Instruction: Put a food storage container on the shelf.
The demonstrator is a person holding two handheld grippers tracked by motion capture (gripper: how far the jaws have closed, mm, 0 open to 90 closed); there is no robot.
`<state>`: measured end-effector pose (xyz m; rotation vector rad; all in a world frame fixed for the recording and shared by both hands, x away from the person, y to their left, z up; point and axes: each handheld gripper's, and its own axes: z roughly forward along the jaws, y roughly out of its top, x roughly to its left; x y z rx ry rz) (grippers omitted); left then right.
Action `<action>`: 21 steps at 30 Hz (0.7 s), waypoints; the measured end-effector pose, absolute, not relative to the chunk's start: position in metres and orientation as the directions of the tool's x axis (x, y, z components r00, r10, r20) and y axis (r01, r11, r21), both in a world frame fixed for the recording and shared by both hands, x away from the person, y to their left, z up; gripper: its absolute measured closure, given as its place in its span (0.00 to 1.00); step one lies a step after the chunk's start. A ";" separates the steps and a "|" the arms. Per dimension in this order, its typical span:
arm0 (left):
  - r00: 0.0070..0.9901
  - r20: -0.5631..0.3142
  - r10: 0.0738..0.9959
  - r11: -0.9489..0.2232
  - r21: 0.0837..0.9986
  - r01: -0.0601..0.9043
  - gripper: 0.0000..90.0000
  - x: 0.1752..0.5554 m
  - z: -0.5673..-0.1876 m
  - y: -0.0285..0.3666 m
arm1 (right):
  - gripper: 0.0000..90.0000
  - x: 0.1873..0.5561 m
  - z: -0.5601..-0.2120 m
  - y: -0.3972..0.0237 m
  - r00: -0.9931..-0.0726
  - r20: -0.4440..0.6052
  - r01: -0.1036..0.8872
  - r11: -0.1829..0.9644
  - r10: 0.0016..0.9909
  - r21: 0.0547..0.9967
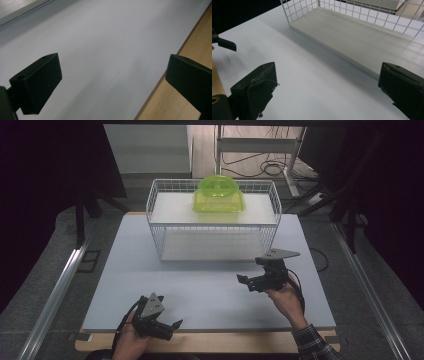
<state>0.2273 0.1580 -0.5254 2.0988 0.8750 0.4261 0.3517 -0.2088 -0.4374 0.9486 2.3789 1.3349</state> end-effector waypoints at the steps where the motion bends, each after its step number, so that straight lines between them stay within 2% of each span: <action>1: 0.703 0.001 0.711 -0.436 0.785 0.440 0.01 0.227 -0.525 0.158 | 0.03 0.351 -0.439 -0.210 -0.756 0.092 0.417 0.368 0.648 0.831; 21: 0.703 0.003 0.711 -0.438 0.784 0.439 0.01 0.227 -0.526 0.157 | 0.03 0.332 -0.453 -0.217 -0.758 0.080 0.421 0.392 0.647 0.818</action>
